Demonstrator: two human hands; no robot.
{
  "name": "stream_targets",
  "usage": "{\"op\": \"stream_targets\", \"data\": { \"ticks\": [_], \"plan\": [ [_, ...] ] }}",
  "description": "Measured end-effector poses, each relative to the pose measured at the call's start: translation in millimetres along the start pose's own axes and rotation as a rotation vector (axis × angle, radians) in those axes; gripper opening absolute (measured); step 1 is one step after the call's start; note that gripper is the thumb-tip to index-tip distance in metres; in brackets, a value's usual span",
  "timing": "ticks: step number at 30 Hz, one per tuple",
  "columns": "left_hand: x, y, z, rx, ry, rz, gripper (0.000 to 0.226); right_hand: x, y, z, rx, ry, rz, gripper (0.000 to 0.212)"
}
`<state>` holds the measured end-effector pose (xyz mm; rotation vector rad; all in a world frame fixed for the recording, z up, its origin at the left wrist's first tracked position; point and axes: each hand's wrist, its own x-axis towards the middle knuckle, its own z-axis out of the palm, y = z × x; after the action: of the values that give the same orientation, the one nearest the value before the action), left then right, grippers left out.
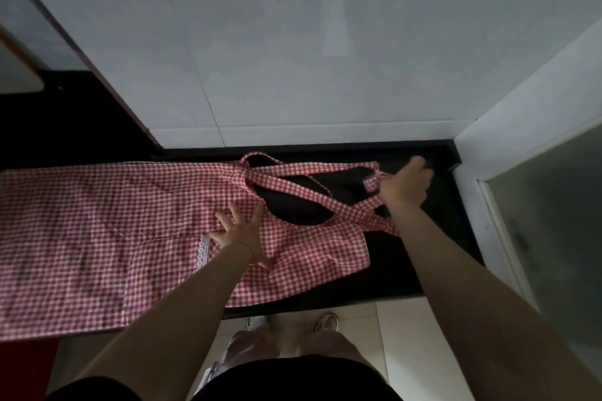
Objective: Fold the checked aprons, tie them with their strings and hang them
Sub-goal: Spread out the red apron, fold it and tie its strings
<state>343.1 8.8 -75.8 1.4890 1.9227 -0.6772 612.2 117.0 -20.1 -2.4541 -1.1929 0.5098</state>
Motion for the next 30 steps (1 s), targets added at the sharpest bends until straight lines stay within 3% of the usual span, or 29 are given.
{"op": "stream_targets", "data": {
  "ticks": [3,6,9,12,14,16,21,24,27,30],
  "plan": [
    [0.8,0.6,-0.5,0.005,-0.002,-0.005,0.148,-20.6,9.1,25.5,-0.426,-0.071,-0.548,0.059],
    [2.6,1.1,1.5,-0.037,0.016,-0.003,0.141,-34.8,11.9,46.7,-0.462,-0.313,-0.75,0.029],
    [3.7,-0.1,4.9,-0.072,0.054,-0.018,0.13,-40.4,18.9,52.5,-0.731,-0.671,-0.611,0.036],
    [5.5,1.5,5.0,-0.072,0.064,-0.04,0.125,-30.1,32.4,40.1,-0.908,-0.813,-0.406,0.039],
    [6.7,2.4,3.1,-0.043,0.057,-0.061,0.125,-18.4,36.8,25.3,-0.855,-0.85,-0.312,0.043],
    [7.8,4.2,1.3,-0.046,0.054,-0.073,0.128,-6.4,37.3,11.1,-0.716,-0.826,-0.28,0.041],
    [6.9,17.8,-8.2,-0.093,0.052,-0.066,0.127,20.2,29.7,-19.1,-0.399,-0.604,-0.42,0.02],
    [6.0,19.9,-10.4,-0.088,0.038,-0.051,0.125,35.1,22.2,-33.4,-0.474,-0.503,-0.498,0.018],
    [3.9,19.9,-9.3,-0.081,0.017,-0.061,0.123,44.4,18.3,-44.0,-0.623,-0.235,-0.569,0.027],
    [-0.8,28.4,-4.6,-0.06,0.032,-0.069,0.122,46.3,7.8,-45.0,-0.478,-0.163,-0.501,0.041]
  ]
}}
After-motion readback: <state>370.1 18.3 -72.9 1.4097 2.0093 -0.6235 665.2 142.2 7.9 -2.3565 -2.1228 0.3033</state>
